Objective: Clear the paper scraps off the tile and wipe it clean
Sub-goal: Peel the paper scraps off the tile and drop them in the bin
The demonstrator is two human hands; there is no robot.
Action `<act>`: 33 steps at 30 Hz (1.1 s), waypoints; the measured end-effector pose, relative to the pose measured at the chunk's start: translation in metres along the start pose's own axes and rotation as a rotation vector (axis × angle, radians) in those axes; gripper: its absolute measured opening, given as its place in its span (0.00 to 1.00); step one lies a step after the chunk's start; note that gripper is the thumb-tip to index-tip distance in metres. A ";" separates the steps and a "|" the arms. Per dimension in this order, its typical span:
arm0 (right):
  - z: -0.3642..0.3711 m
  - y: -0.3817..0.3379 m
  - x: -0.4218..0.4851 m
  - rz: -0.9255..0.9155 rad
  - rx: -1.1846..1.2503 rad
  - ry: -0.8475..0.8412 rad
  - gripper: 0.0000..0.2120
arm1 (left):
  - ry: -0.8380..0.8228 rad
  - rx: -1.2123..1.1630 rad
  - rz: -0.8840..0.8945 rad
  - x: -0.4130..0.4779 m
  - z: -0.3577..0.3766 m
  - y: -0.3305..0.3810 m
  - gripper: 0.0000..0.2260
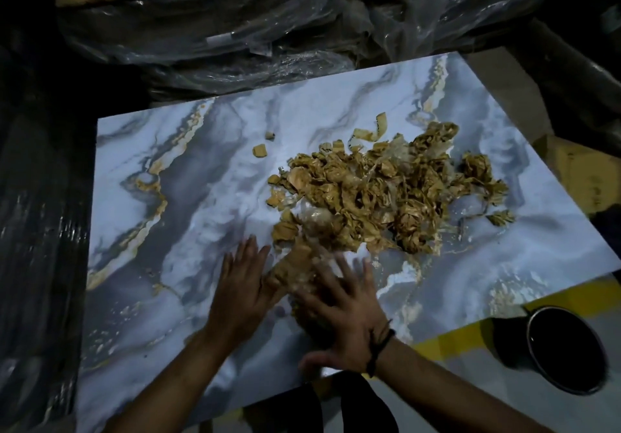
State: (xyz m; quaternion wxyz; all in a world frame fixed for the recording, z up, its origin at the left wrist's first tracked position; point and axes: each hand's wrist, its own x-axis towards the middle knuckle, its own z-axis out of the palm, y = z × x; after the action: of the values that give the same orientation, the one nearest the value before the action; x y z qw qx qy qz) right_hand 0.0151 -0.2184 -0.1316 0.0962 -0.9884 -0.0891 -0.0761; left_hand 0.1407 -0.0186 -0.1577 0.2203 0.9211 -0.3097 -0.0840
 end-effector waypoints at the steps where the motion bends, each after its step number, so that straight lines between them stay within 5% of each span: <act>1: 0.006 -0.005 0.005 -0.003 -0.012 0.005 0.43 | 0.040 -0.030 -0.004 0.004 0.005 0.007 0.27; 5: 0.021 0.011 0.025 0.106 -0.090 0.034 0.30 | 0.189 -0.276 0.025 0.023 0.017 0.034 0.24; 9: 0.022 0.042 0.037 0.112 -0.181 0.076 0.28 | 0.219 -0.513 0.013 0.040 0.018 0.050 0.23; 15: -0.015 0.078 0.039 0.092 -0.014 0.256 0.32 | 0.348 -0.456 0.071 0.061 -0.005 0.042 0.23; 20: -0.053 0.186 0.012 0.565 0.086 0.536 0.34 | 0.338 -0.294 -0.114 0.122 -0.035 0.000 0.34; 25: -0.042 0.278 -0.008 1.101 0.262 0.355 0.54 | 0.204 -0.160 -0.209 0.209 -0.037 -0.024 0.33; 30: -0.023 0.289 0.021 1.003 0.413 0.321 0.37 | 0.053 -0.130 -0.139 0.247 -0.017 -0.011 0.31; 33: -0.024 0.258 0.040 0.924 0.519 0.364 0.39 | 0.056 -0.296 -0.112 0.240 -0.008 0.010 0.30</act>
State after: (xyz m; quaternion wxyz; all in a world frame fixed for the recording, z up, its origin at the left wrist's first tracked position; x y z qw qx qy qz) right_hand 0.0999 -0.4655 -0.1470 0.3734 -0.8396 0.3555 -0.1713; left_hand 0.3287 -0.1688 -0.1504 0.3569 0.8965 -0.2361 -0.1151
